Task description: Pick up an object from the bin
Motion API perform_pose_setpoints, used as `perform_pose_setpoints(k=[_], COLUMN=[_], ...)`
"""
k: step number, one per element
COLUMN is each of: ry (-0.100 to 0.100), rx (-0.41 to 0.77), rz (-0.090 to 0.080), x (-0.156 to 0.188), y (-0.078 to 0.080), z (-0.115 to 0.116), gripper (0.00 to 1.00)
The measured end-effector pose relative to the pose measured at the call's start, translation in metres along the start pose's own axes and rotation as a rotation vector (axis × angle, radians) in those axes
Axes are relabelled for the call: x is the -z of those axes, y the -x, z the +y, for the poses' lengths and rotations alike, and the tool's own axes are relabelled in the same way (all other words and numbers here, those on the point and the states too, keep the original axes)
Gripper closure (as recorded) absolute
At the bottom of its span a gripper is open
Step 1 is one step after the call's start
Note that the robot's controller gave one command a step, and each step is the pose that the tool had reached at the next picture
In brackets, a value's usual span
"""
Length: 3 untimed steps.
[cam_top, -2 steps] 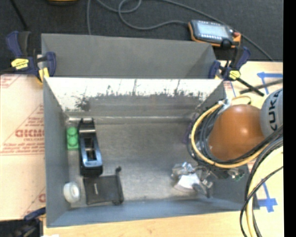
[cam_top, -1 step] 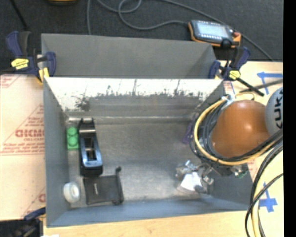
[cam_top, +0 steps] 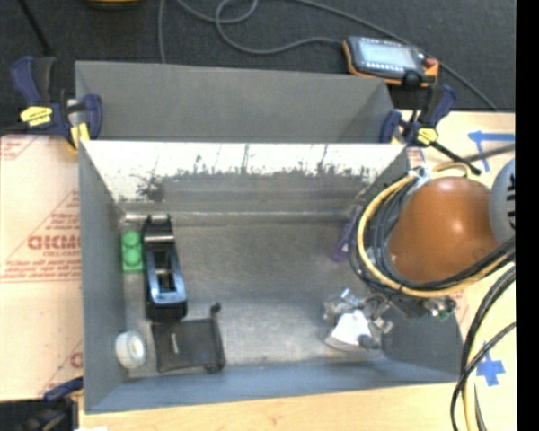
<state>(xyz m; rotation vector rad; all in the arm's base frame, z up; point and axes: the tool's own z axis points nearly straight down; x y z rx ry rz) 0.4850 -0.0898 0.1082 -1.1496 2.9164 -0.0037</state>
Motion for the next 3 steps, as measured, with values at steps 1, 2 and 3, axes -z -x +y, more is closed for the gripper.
perform_pose_setpoints(k=[1,2,3], ry=[0.001,0.002,0.002], rx=[-0.002,-0.002,-0.004], rz=[0.002,0.003,0.003], x=[0.007,0.014,0.020], y=[-0.001,-0.001,-0.001], z=[0.000,0.000,0.000], gripper=[1.00,1.00,1.00])
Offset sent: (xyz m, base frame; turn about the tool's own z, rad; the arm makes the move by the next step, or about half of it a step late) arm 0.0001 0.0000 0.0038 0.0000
